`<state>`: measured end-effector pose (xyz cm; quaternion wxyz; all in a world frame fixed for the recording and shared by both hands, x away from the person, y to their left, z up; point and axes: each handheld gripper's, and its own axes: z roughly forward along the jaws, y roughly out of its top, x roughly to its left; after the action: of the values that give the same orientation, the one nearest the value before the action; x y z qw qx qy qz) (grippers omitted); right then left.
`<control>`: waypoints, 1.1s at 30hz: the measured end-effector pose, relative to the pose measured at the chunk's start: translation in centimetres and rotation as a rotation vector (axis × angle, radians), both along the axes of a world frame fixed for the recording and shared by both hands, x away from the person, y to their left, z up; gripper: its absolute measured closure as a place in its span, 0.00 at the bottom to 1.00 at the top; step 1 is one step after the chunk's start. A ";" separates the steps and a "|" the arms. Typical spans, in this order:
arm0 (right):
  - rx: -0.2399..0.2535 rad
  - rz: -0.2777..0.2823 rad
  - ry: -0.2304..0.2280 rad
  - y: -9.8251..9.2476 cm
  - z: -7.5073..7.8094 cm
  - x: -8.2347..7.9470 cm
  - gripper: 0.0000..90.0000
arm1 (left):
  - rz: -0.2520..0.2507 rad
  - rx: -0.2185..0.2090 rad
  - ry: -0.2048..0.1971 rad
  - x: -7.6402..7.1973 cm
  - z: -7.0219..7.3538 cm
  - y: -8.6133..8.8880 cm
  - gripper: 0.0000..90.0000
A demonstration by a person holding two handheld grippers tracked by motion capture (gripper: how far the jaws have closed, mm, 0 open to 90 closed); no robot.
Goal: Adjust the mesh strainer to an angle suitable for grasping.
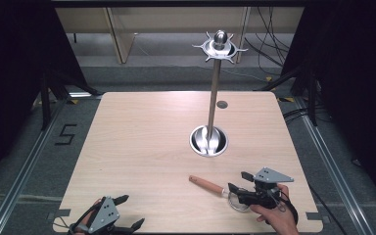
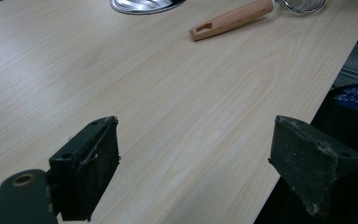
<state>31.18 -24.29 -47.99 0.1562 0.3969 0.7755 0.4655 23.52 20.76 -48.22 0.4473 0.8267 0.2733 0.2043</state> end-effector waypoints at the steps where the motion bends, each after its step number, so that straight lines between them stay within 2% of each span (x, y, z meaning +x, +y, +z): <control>1: 0.000 0.000 0.000 0.0 0.0 0.0 0.37 | 0.000 -0.001 0.002 0.0 0.0 0.0 0.17; 4: -0.002 -0.006 -0.001 0.0 0.0 0.0 0.37 | 0.001 -0.001 0.002 0.0 0.0 0.0 0.17; 5: -0.001 0.002 -0.001 0.0 0.0 0.0 0.37 | 0.015 -0.015 0.018 -0.2 -0.1 -0.1 0.17; 6: 0.001 0.003 0.001 0.0 0.0 0.0 0.37 | 0.016 -0.015 0.018 -0.2 -0.1 -0.1 0.17; 7: 0.006 0.002 -0.001 0.1 -0.1 0.0 0.37 | -0.001 0.004 0.011 0.0 0.1 0.1 0.17; 10: 0.022 -0.008 0.007 0.3 -0.1 -0.1 0.37 | 0.005 -0.001 0.011 -0.1 0.0 0.0 0.17; 11: -0.007 -0.002 -0.014 0.1 0.0 0.0 0.37 | 0.017 -0.017 0.019 -0.2 -0.1 -0.1 0.17; 12: -0.009 0.001 -0.008 0.0 0.0 0.0 0.37 | 0.019 -0.018 0.020 -0.2 -0.1 -0.1 0.17; 13: 0.009 0.006 0.005 0.1 -0.1 0.0 0.37 | 0.013 -0.014 0.022 -0.2 0.0 -0.1 0.17; 14: 0.010 0.007 0.006 0.1 -0.1 0.0 0.37 | -0.002 0.005 0.007 0.0 0.1 0.1 0.17; 15: 0.002 0.005 0.008 0.1 0.0 -0.1 0.37 | 0.000 0.003 0.007 0.0 0.1 0.0 0.17; 16: -0.002 -0.004 -0.008 0.1 0.0 0.0 0.37 | -0.003 0.008 0.006 0.0 0.1 0.1 0.17; 17: -0.010 -0.001 -0.014 0.1 0.0 0.0 0.37 | 0.008 -0.007 0.007 -0.1 0.0 0.0 0.17; 18: 0.010 -0.005 0.023 0.2 0.1 -0.2 0.37 | 0.020 -0.021 0.020 -0.2 -0.1 -0.1 0.17; 19: 0.010 -0.005 0.023 0.2 0.1 -0.2 0.37 | 0.020 -0.021 0.020 -0.2 -0.1 -0.1 0.17; 20: -0.004 0.016 0.025 0.3 0.2 -0.1 0.36 | 0.006 -0.003 0.007 -0.1 0.0 0.0 0.17; 21: -0.004 0.016 0.025 0.3 0.2 -0.1 0.36 | 0.005 -0.003 0.004 0.0 0.0 0.0 0.17; 22: -0.021 0.036 0.020 0.2 0.2 0.0 0.36 | 0.016 -0.014 0.018 -0.1 -0.1 -0.1 0.17; 23: -0.027 0.046 0.025 0.5 0.1 -0.1 0.36 | 0.009 -0.008 0.008 -0.1 0.0 0.0 0.17; 24: -0.030 0.060 0.039 0.6 0.2 -0.2 0.36 | 0.013 -0.013 0.025 -0.2 0.0 0.0 0.17; 26: -0.036 0.081 0.043 0.9 0.2 -0.1 0.35 | 0.002 0.000 0.000 0.0 0.0 0.0 0.17; 27: -0.055 0.088 0.025 1.2 0.2 0.0 0.35 | 0.001 0.001 0.000 0.0 0.0 0.0 0.17; 28: -0.051 0.095 0.050 1.4 0.2 0.0 0.35 | -0.002 0.006 0.008 0.0 0.0 0.0 0.17; 30: -0.066 0.105 0.053 1.6 0.3 0.0 0.34 | 0.000 0.008 0.003 0.0 0.0 0.0 0.17; 31: -0.099 0.139 0.044 2.0 0.3 0.3 0.32 | 0.004 -0.006 0.006 0.0 -0.1 -0.1 0.17; 32: -0.099 0.139 0.044 2.0 0.3 0.3 0.32 | 0.004 -0.006 0.006 0.0 -0.1 -0.1 0.17; 33: -0.101 0.174 0.069 2.3 0.3 0.4 0.31 | 0.006 -0.008 0.009 0.0 -0.1 -0.1 0.17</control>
<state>31.61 -21.94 -47.73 0.1082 0.3353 0.8344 0.4239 23.48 20.68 -48.31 0.4489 0.8251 0.2785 0.2005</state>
